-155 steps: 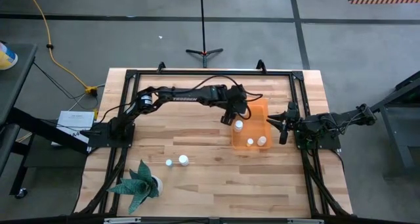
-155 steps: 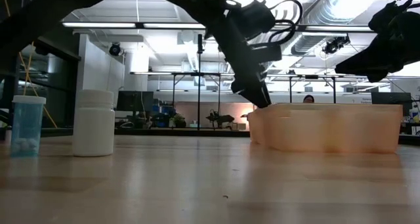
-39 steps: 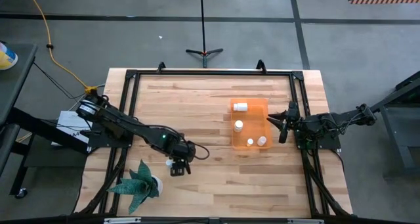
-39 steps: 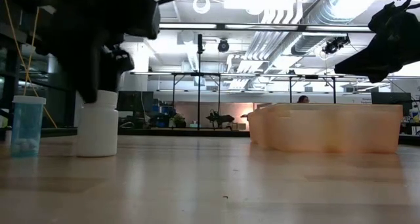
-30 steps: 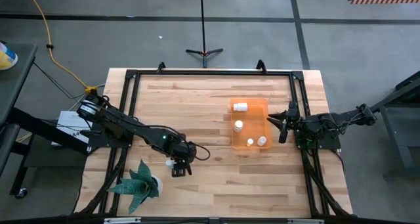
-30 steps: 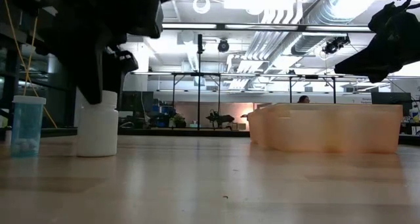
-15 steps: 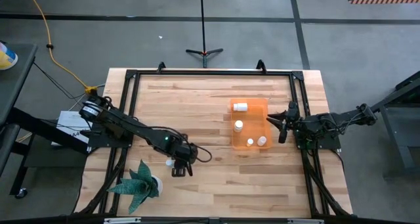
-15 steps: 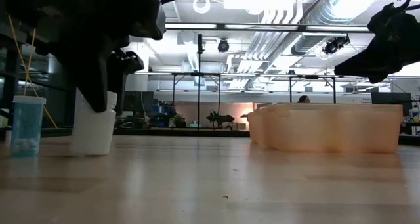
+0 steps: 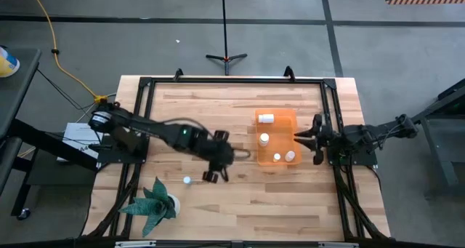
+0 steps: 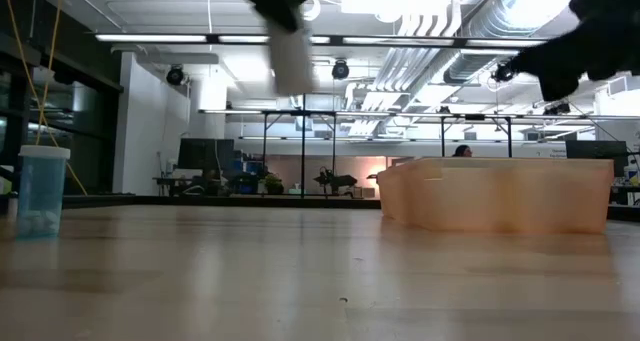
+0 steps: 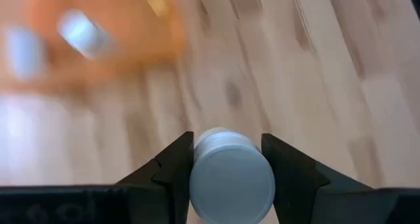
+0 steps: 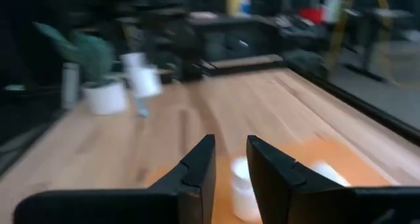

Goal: Pick and place pill bottles into a basket
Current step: Put the white medicine bottle into the orange container

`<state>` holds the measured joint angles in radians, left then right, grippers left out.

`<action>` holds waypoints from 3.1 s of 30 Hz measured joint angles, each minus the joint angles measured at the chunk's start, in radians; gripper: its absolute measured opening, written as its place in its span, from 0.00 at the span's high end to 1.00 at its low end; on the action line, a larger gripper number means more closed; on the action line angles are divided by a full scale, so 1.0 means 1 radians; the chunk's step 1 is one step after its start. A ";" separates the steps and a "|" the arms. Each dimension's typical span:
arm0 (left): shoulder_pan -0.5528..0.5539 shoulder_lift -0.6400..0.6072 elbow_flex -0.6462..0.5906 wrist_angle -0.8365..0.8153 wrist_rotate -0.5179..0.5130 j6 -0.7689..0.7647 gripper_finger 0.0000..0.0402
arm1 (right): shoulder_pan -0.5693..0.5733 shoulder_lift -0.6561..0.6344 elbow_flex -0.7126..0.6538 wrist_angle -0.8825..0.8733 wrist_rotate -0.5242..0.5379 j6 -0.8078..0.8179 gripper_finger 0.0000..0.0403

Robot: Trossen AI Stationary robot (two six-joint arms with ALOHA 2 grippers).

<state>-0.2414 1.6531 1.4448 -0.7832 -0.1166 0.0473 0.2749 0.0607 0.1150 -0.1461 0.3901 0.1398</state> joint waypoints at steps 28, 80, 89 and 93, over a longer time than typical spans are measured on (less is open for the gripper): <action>0.183 0.085 0.022 0.516 0.141 0.377 0.52 | 0.000 0.730 0.044 0.845 -0.127 -0.298 0.33; 0.183 0.101 0.021 0.579 0.148 0.416 0.44 | -0.059 1.129 0.543 0.298 -0.093 -0.166 0.59; 0.184 0.027 0.019 0.412 -0.048 0.394 0.34 | -0.060 1.124 0.543 0.220 0.037 -0.144 0.61; 0.185 -0.031 0.019 0.279 -0.047 0.316 0.34 | -0.060 1.100 0.540 0.103 0.162 -0.098 0.61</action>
<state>-0.0565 1.6225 1.4640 -0.5043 -0.1636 0.3632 0.2150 1.1608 0.6554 -0.0435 0.5523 0.0421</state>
